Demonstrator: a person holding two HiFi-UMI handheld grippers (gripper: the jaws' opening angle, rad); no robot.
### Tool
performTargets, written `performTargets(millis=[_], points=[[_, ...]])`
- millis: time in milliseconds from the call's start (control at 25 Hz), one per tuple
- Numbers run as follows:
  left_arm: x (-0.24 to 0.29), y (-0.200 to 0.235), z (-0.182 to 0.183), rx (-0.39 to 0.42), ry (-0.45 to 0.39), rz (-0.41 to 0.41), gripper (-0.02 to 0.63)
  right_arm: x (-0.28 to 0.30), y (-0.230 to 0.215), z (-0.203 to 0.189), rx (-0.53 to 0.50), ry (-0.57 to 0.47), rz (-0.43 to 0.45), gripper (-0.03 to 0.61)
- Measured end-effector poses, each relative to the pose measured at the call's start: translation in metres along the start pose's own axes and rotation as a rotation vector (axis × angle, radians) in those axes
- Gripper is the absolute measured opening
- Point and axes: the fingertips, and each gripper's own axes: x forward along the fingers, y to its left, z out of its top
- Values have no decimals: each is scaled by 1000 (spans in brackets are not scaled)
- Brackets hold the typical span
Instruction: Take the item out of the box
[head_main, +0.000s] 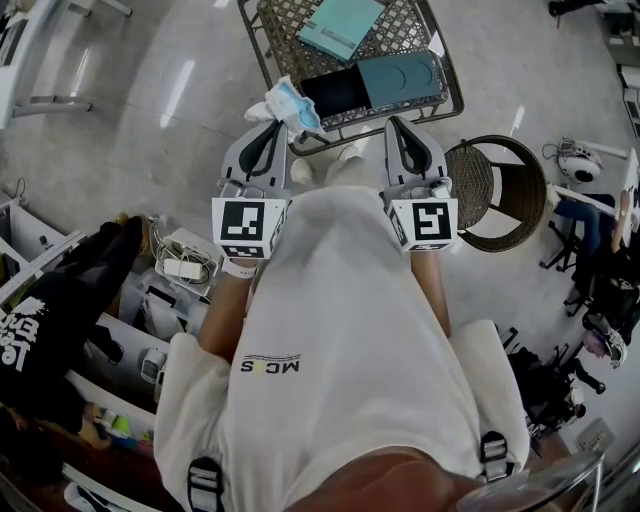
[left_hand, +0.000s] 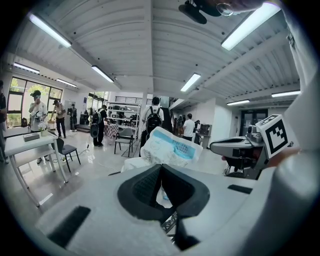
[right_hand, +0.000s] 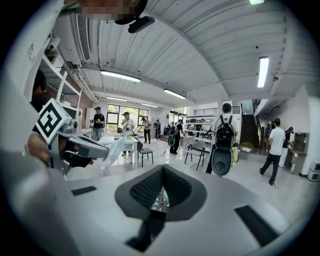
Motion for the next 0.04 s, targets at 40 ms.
performTargets(millis=[40], points=[[0,0,0,0,0,0,26,0,0,0,-2,-1,1,15]])
